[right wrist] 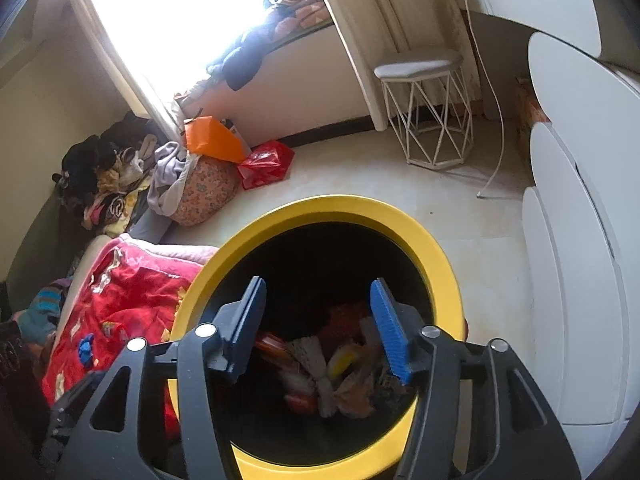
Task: Collect trash
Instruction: 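Move both open tools back over the bed toward the blue glove and red can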
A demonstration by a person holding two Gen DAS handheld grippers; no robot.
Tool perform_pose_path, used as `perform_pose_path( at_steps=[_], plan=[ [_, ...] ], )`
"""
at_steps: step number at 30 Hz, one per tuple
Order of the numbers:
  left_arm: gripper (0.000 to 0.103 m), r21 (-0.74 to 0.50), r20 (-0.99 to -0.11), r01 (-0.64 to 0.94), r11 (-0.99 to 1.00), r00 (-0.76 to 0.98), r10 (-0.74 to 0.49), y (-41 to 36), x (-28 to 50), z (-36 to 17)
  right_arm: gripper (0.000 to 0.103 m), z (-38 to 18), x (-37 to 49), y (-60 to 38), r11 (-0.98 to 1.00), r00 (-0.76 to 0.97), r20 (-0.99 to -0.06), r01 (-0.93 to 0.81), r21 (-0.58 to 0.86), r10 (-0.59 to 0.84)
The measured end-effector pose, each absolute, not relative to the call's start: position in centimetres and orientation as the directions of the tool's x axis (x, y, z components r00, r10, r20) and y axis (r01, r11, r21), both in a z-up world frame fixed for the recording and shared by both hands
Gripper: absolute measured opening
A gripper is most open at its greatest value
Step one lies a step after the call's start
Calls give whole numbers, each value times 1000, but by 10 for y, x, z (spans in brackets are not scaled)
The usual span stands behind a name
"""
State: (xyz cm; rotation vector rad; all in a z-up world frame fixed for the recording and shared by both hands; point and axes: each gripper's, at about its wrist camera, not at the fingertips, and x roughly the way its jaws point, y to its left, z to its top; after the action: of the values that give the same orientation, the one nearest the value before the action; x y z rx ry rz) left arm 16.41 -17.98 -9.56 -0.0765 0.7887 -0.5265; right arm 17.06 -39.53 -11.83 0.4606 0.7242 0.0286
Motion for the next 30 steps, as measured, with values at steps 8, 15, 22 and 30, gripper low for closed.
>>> perform_pose_path(
  at_steps=[8, 15, 22, 30],
  plan=[
    [92, -183, -587, 303, 935, 730, -351, -125, 145, -61, 68, -91, 165, -357, 918, 797, -560, 18, 396, 226],
    [92, -180, -565, 168, 969, 789, -242, -67, 140, -41, 72, -67, 159, -300, 918, 791, -513, -148, 368, 333],
    [92, -183, -542, 55, 982, 828, -147, -11, 127, -33, 74, -53, 154, -244, 908, 759, -506, -285, 308, 410],
    [92, -192, -528, -23, 981, 845, -83, 31, 115, -30, 75, -48, 151, -185, 886, 715, -524, -393, 247, 463]
  ],
)
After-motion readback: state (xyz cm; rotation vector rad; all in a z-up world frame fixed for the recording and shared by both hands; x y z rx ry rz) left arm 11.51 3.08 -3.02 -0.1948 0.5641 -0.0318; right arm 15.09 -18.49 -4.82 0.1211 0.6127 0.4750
